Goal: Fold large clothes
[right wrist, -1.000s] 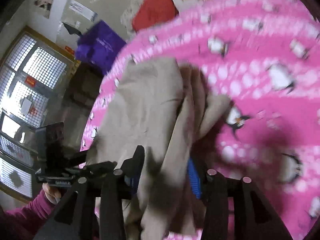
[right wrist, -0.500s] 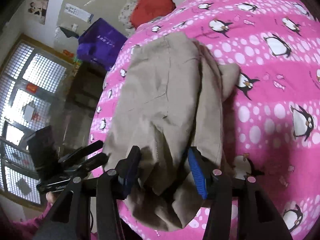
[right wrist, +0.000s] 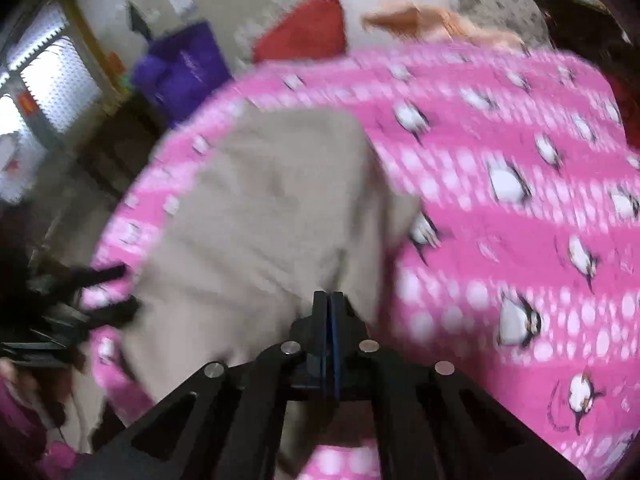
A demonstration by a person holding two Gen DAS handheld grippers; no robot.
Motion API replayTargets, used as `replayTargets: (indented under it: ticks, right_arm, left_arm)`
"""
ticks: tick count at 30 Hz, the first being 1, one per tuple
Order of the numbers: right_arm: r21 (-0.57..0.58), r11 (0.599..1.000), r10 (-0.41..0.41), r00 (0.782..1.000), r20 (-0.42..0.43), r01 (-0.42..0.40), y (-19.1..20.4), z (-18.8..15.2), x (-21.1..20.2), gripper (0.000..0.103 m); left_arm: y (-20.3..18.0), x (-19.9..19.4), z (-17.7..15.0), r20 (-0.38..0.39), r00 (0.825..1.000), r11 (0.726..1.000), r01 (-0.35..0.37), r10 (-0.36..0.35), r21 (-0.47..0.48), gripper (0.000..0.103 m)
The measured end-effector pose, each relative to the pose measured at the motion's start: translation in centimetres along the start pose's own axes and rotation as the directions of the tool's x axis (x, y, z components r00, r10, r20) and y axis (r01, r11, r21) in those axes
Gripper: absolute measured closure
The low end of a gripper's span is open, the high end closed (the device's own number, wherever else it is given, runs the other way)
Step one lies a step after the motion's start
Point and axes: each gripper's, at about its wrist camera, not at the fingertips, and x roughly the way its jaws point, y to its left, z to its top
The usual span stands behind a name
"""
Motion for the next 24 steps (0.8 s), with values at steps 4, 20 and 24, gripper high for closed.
replayTargets:
  ticks: [4,20,24]
  right_arm:
    - [0.081,0.995,0.06,0.998,-0.016,-0.058,-2.1,-1.2,0.4,0.103]
    - [-0.094,0.994,0.046,0.999,-0.009,-0.047,4.0,9.9,5.3,0.073]
    - [-0.045,0.999,0.022,0.998,-0.053,-0.024,1.6,9.2,8.7,0.09]
  left_arm:
    - [-0.3,0.0,0.4,0.0,1.0,1.0,-0.001,0.001,0.006,0.024]
    - [-1.6,3.4,1.7,-0.041,0.997,0.998,-0.058,0.06,0.034,0.023]
    - [-1.9,4.3,1.6,-0.037,0.997,0.996,-0.066,0.068,0.057,0.018]
